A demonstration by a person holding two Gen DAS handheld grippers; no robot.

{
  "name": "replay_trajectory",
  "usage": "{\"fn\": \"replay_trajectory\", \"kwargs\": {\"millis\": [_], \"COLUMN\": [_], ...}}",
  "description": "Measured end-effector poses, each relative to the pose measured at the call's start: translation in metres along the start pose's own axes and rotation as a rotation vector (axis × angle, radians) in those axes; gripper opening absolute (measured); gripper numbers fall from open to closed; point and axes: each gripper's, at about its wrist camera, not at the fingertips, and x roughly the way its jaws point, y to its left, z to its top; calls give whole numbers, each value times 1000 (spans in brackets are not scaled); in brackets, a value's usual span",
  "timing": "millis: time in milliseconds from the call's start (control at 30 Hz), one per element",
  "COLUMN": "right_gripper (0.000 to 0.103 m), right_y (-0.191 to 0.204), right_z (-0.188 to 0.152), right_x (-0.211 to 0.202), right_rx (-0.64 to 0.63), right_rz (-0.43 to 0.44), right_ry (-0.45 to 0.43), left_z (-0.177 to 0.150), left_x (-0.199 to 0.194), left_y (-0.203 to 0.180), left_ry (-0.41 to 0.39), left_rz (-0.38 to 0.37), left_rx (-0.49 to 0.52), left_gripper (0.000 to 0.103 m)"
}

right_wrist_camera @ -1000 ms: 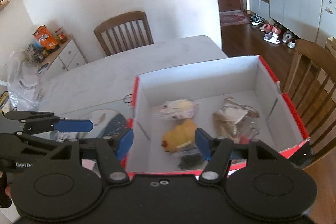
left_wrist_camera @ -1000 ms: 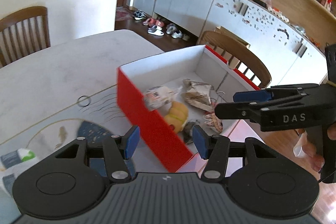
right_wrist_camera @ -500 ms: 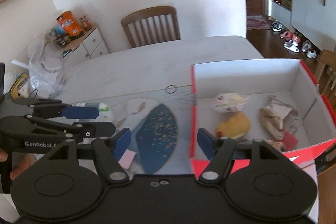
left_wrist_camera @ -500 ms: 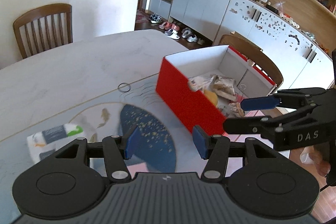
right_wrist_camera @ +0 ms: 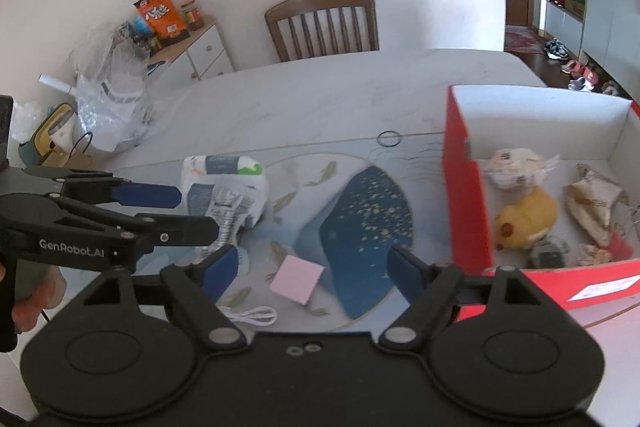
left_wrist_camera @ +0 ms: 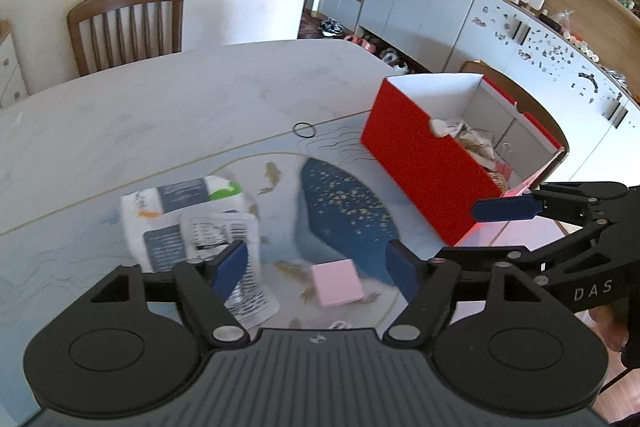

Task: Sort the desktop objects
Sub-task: 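Withdraw both tools from the box toward the remaining table items, then grasp the printed sachet with the left tool while the right tool grasps the pink sticky-note pad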

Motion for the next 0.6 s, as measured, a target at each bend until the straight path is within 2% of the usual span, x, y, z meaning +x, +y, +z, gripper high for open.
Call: {"fn": "replay_trajectory", "kwargs": {"millis": [133, 600], "right_gripper": [85, 88], "right_y": [11, 27], "right_z": [-5, -21], "right_x": [7, 46], "right_rx": [-22, -63], "right_rz": [-3, -40], "right_ry": [2, 23], "left_z": [-5, -25], "left_x": [1, 28], "left_y": [9, 38], "left_ry": [6, 15], "left_rz": [12, 116], "left_rx": [-16, -77], "left_gripper": [84, 89]}}
